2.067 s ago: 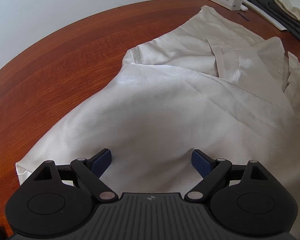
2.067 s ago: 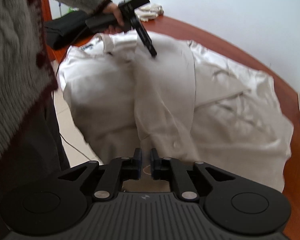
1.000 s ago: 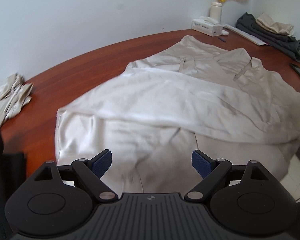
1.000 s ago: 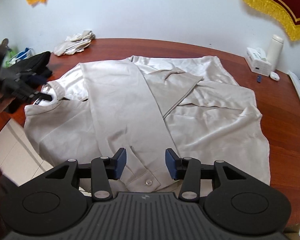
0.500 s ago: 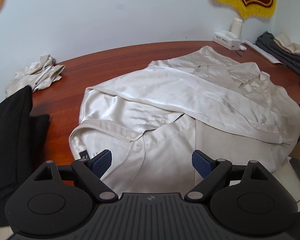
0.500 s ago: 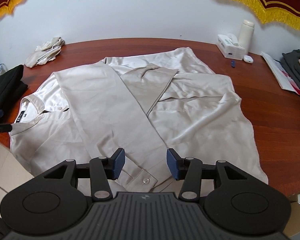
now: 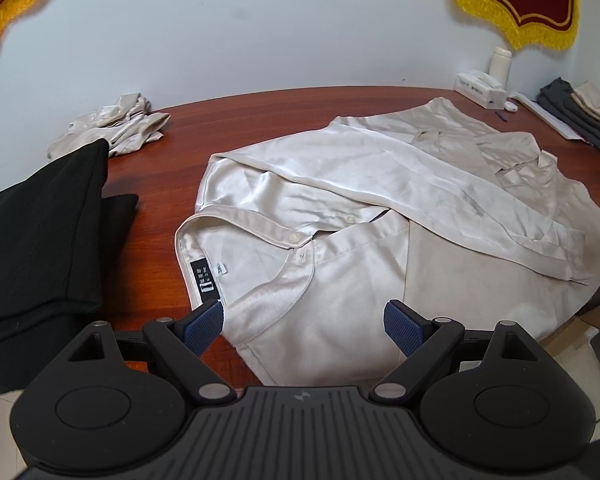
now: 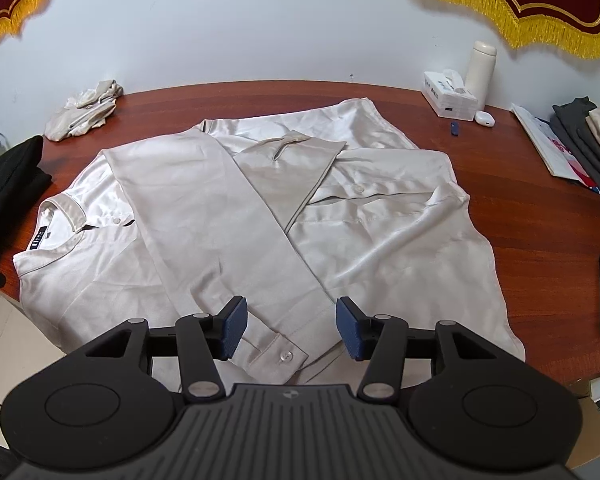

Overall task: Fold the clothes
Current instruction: 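Withdraw the open right tool above the folded shirt, then close the left tool on the shirt's collar end and lift it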

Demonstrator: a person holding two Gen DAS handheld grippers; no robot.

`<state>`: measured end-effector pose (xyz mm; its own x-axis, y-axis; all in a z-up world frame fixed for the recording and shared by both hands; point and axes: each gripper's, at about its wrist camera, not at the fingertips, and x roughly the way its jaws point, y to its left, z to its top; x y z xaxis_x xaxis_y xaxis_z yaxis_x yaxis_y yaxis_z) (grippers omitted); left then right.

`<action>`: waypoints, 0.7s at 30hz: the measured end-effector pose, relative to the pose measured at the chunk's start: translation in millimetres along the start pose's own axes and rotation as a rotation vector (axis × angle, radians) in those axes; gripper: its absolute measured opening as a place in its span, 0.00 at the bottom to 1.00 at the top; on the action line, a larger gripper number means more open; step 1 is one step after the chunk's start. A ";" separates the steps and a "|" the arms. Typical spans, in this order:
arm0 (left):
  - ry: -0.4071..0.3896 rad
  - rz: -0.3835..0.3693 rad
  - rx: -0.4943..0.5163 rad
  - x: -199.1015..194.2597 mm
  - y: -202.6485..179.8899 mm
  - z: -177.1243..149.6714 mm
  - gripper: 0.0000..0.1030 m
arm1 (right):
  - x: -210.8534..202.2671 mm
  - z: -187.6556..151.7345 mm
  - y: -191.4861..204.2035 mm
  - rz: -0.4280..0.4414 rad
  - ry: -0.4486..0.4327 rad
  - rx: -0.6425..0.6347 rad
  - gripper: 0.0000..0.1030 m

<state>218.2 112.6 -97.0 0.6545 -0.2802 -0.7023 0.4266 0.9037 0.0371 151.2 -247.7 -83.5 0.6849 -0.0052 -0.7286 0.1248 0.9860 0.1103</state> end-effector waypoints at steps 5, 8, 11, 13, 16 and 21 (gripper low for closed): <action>0.001 0.027 -0.023 -9.4 -14.6 -13.9 0.86 | -6.4 -7.4 -8.8 0.023 0.001 -0.015 0.58; -0.005 0.050 -0.037 -18.0 -26.4 -26.2 0.86 | -11.8 -13.1 -13.7 0.033 -0.003 -0.034 0.59; -0.008 0.075 -0.051 -27.0 -40.1 -40.4 0.88 | -18.5 -22.3 -18.5 0.048 -0.009 -0.072 0.63; -0.014 0.084 -0.061 -34.1 -50.3 -51.1 0.91 | -22.5 -29.1 -20.4 0.068 -0.014 -0.088 0.65; -0.027 0.105 -0.073 -42.9 -65.5 -67.0 0.92 | -28.9 -44.4 -21.4 0.098 -0.026 -0.138 0.68; -0.060 0.202 0.023 -42.6 -102.7 -97.9 0.92 | -31.7 -70.8 -16.4 0.127 -0.034 -0.256 0.71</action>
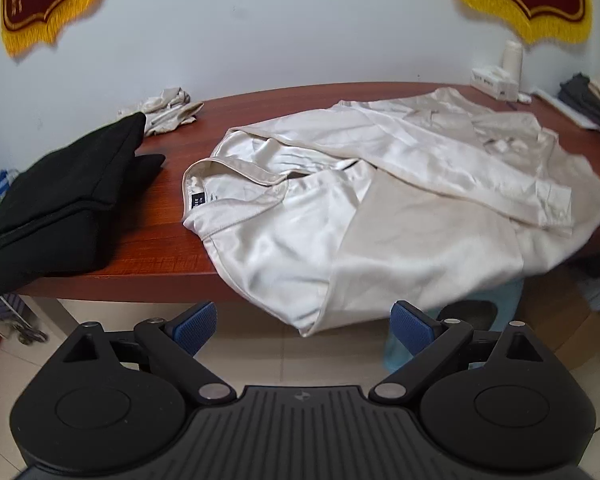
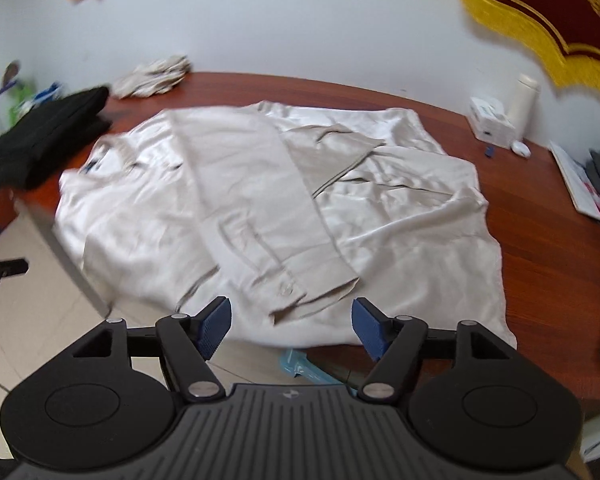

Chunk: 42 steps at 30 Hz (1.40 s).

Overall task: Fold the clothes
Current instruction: 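Close the left tool on the shirt's collar end and lift it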

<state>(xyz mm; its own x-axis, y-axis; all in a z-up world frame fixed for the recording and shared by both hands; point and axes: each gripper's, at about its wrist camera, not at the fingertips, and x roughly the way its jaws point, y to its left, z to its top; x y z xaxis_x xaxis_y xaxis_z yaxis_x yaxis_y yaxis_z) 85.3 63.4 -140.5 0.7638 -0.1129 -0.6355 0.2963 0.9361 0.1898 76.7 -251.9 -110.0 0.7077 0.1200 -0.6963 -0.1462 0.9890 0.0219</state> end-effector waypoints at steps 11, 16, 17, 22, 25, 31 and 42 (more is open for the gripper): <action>-0.144 0.264 0.281 53.0 -55.4 -68.3 0.92 | 1.7 -32.2 -11.2 -0.033 0.040 -0.059 0.73; -0.220 0.388 0.439 86.9 -77.8 -101.8 0.95 | 7.8 -47.2 -19.6 -0.059 0.069 -0.055 0.73; -0.239 0.410 0.474 93.2 -82.1 -107.7 0.96 | 9.5 -50.3 -20.5 -0.063 0.077 -0.054 0.73; -0.322 0.576 0.723 131.3 -103.3 -134.5 0.97 | 14.0 -64.8 -19.8 -0.060 0.105 -0.050 0.76; -0.346 0.618 0.833 152.0 -108.6 -140.0 0.97 | 11.8 -70.9 -17.3 -0.059 0.119 -0.053 0.76; -0.378 0.707 0.908 170.8 -104.5 -124.3 0.97 | 1.5 -80.8 -18.4 -0.066 0.151 -0.038 0.77; -0.407 0.724 0.930 154.2 -103.9 -99.3 0.97 | -6.6 -79.4 -32.9 -0.077 0.139 0.012 0.77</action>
<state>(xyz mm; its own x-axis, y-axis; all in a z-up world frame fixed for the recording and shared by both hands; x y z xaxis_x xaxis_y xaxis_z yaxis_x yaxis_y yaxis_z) 115.4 -18.1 -332.5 0.9934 0.0798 0.0824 -0.1002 0.2541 0.9620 21.9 -292.1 -163.1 0.6139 0.0312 -0.7888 -0.0859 0.9959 -0.0275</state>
